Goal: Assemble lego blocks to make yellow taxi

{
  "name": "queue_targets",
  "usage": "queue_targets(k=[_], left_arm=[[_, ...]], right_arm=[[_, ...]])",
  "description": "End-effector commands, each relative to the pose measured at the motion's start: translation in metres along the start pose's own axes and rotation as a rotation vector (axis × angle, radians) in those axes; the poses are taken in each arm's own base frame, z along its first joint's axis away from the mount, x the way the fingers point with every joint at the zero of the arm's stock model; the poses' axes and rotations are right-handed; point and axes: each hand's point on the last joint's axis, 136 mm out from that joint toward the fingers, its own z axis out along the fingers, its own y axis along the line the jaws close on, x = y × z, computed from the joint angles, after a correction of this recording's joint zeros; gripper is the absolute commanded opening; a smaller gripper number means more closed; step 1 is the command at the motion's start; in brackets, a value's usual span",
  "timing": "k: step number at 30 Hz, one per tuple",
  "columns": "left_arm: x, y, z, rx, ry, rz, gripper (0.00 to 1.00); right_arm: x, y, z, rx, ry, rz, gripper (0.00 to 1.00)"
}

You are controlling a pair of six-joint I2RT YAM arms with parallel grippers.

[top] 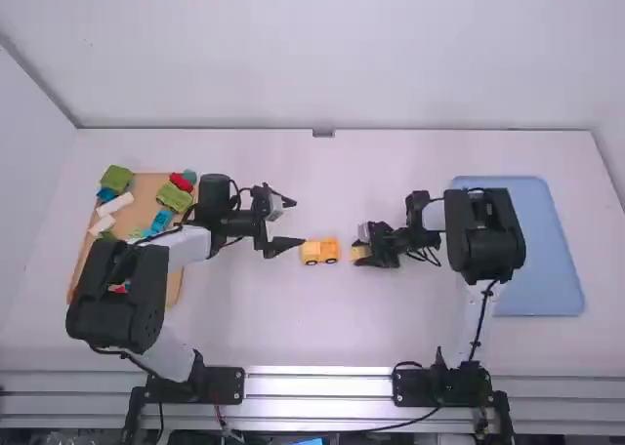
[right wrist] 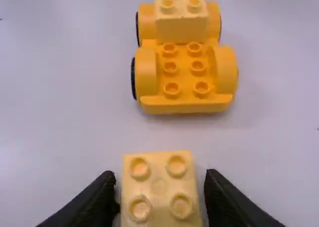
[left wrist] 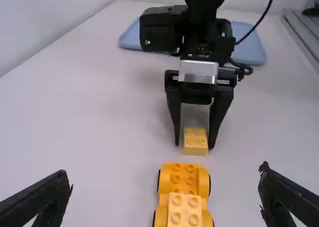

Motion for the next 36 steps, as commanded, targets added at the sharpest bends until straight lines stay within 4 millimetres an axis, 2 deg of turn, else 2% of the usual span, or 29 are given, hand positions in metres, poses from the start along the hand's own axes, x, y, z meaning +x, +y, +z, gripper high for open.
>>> queue_targets(k=[1,4,9,26,32,36], left_arm=[[-0.001,-0.007,0.001,0.034,-0.019,0.011,0.99],[-0.002,-0.010,0.004,0.044,-0.019,0.015,0.99],[-0.001,-0.012,0.006,0.049,-0.012,0.014,0.99],[-0.001,-0.014,0.008,0.056,-0.011,0.010,0.99],[-0.001,-0.014,0.008,0.056,-0.011,0.011,0.99],[-0.001,-0.014,0.008,0.056,-0.011,0.012,0.99]], right_arm=[[0.020,0.009,0.004,0.000,0.063,0.075,0.45],[0.025,0.003,0.000,0.035,0.063,0.123,0.43],[0.027,0.007,0.000,0.036,0.060,0.133,0.41],[0.032,0.009,-0.003,0.041,0.073,0.113,0.48],[0.035,0.006,-0.011,0.064,0.061,0.131,0.47],[0.033,0.007,-0.009,0.056,0.062,0.127,0.46]])
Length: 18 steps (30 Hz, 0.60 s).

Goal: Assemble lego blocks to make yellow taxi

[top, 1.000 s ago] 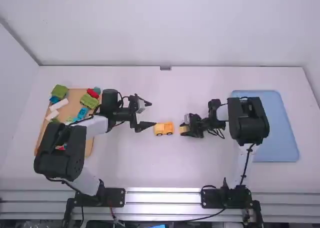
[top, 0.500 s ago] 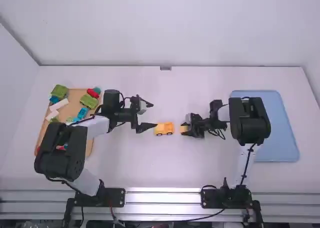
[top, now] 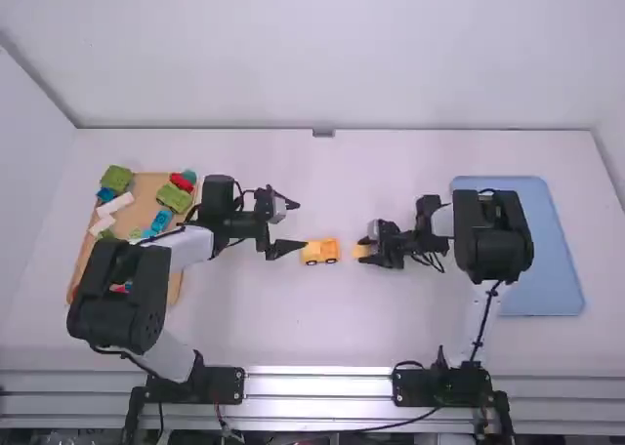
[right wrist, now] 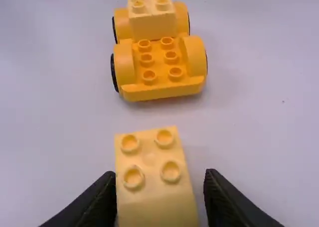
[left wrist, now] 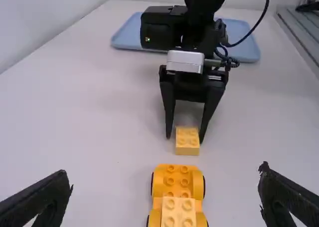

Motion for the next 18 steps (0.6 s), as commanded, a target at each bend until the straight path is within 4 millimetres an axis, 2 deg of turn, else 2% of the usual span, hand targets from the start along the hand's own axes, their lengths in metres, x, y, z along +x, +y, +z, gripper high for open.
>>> queue_targets(k=[1,6,7,8,13,18], left_arm=[[-0.001,-0.008,0.003,0.034,-0.016,0.001,0.99],[-0.001,-0.008,0.003,0.036,-0.015,-0.007,0.99],[0.000,-0.009,0.003,0.036,-0.014,-0.010,0.99],[0.000,-0.009,0.003,0.037,-0.013,-0.011,0.99],[0.004,-0.012,0.003,0.047,-0.002,0.007,0.99],[0.009,-0.024,0.010,0.083,0.018,-0.003,0.99]], right_arm=[[0.025,0.014,0.003,-0.027,0.114,0.048,0.46],[0.022,0.018,0.011,-0.050,0.119,0.033,0.34],[0.022,0.018,0.012,-0.054,0.119,0.031,0.25],[0.021,0.019,0.012,-0.056,0.120,0.030,0.23],[0.017,0.016,0.010,-0.047,0.092,0.038,0.20],[-0.004,0.010,0.002,-0.077,0.070,0.083,0.18]])
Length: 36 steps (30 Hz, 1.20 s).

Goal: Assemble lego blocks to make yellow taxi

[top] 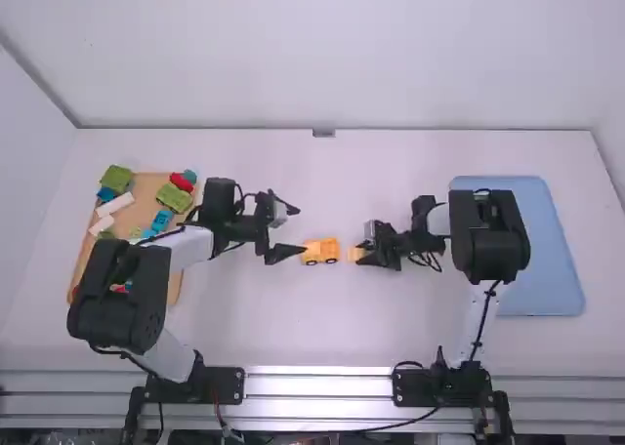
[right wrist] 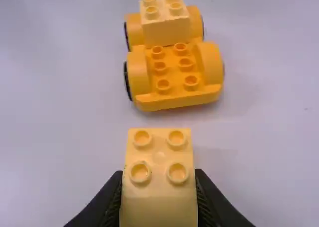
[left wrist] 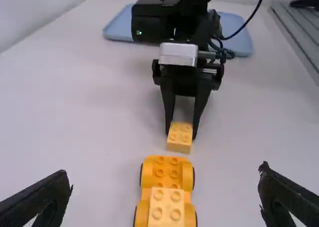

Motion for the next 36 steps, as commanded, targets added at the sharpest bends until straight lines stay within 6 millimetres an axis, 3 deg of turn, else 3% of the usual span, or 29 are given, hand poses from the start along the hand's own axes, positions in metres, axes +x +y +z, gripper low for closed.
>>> queue_targets(k=[1,8,13,20,30,36], left_arm=[[0.003,-0.014,0.012,0.053,0.000,0.016,0.99],[0.038,-0.023,0.042,0.070,0.123,0.063,0.99],[0.050,-0.025,0.052,0.091,0.124,0.065,0.99],[0.079,-0.017,0.061,0.068,0.155,0.046,0.99],[0.094,-0.010,0.068,0.038,0.170,-0.008,0.99],[0.102,-0.007,0.067,0.012,0.205,-0.016,0.99]], right_arm=[[-0.001,-0.006,-0.007,-0.002,0.064,0.002,0.17],[-0.029,-0.005,-0.017,-0.102,0.104,-0.089,0.16],[-0.044,-0.011,-0.024,-0.116,0.100,-0.087,0.15],[-0.058,-0.012,-0.014,-0.141,0.107,-0.127,0.17],[-0.075,-0.012,-0.001,-0.146,0.091,-0.123,0.17],[-0.089,-0.018,-0.009,-0.103,0.092,-0.101,0.15]])
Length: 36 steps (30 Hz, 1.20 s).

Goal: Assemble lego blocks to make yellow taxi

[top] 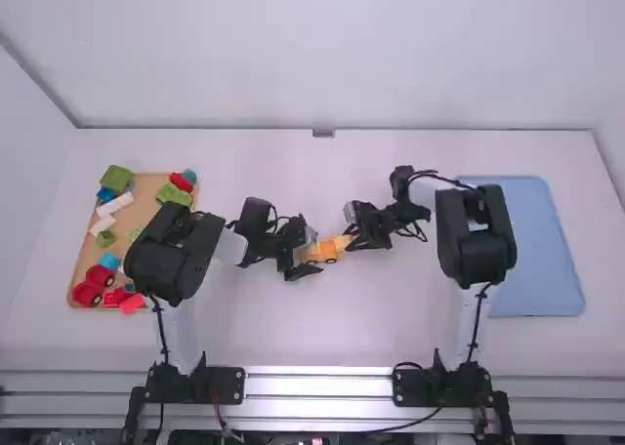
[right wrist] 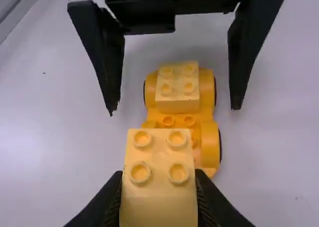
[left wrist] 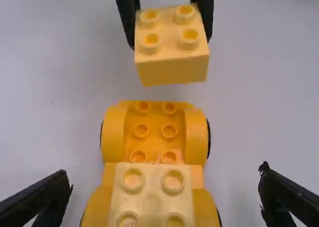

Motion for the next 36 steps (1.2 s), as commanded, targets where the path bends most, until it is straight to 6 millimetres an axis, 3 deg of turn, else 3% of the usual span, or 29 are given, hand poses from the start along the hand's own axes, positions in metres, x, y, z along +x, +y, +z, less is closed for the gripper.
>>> queue_targets(k=[1,7,14,16,22,25,28,36], left_arm=[[0.007,-0.005,0.003,0.014,0.012,-0.022,0.99],[0.008,-0.006,0.004,0.016,0.012,-0.015,0.99],[0.010,-0.006,0.005,0.016,0.013,-0.015,0.99],[0.012,-0.006,0.008,0.018,0.007,-0.012,0.99],[0.012,-0.009,0.013,0.047,-0.042,0.004,0.99],[0.011,-0.011,0.013,0.059,-0.054,0.005,0.87],[0.011,-0.011,0.013,0.059,-0.054,0.005,0.65],[0.012,-0.012,0.012,0.061,-0.052,0.000,0.54]], right_arm=[[-0.024,-0.005,-0.016,0.046,-0.012,-0.017,0.14],[-0.036,0.004,-0.028,0.055,0.025,-0.040,0.14],[-0.026,0.008,-0.020,0.112,0.029,-0.007,0.13],[-0.017,0.006,-0.013,0.149,0.035,0.006,0.18],[-0.012,-0.007,-0.007,0.227,0.010,0.029,0.15],[-0.012,-0.001,0.002,0.209,0.014,0.020,0.13],[-0.012,0.002,0.010,0.202,0.014,-0.007,0.13],[-0.010,0.007,0.026,0.191,0.035,-0.002,0.13]])
